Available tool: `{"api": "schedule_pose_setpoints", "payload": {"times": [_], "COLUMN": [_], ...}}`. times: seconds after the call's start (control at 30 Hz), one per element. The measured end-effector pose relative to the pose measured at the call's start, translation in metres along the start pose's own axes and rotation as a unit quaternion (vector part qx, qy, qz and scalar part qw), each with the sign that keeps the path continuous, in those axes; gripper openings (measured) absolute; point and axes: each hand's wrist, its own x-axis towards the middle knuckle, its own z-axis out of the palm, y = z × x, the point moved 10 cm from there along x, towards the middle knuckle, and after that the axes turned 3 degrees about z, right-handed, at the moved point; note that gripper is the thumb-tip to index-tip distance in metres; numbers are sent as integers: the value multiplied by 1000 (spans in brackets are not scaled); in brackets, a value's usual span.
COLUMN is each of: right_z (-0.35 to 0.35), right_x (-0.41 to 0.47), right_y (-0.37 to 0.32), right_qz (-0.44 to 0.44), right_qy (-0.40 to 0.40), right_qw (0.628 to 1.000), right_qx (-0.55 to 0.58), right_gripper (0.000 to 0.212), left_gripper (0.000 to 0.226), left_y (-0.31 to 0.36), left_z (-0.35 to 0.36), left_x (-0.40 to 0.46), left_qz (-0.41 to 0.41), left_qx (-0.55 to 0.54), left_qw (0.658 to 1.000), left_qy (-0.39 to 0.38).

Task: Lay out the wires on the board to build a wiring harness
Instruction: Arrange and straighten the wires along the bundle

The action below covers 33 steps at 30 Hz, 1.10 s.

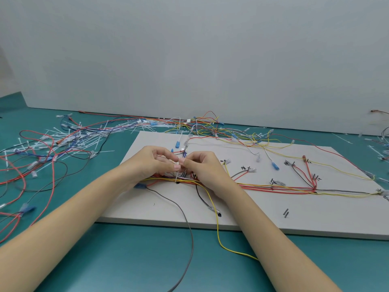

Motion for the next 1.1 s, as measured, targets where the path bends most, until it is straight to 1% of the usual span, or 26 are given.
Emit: {"api": "schedule_pose_setpoints", "payload": {"times": [0.17, 0.3, 0.4, 0.63, 0.9, 1.1], "right_z": [-1, -1, -2, -1, -1, -2], "right_x": [1, 3, 3, 2, 1, 0], "right_y": [-1, -2, -2, -7, -11, -15], "right_qz": [-24, -42, -45, -62, -82, -97], "right_qy": [8, 15, 23, 33, 44, 56], "right_qw": [999, 998, 997, 992, 989, 987], "right_qx": [-29, -45, -56, -102, -113, -113], "right_gripper": [18, 23, 26, 23, 18, 23], "left_gripper": [12, 26, 19, 14, 10, 8], "left_y": [0, 2, 3, 3, 5, 5], "left_z": [1, 2, 1, -1, 0, 1], "left_x": [0, -3, -3, -3, -3, -2], "left_qz": [3, -3, -1, 6, 18, 26], "left_qx": [-7, -13, -1, 12, 13, 55], "left_qw": [1000, 1000, 1000, 1000, 1000, 998], "left_qy": [-11, -11, 2, 5, 0, -12]}}
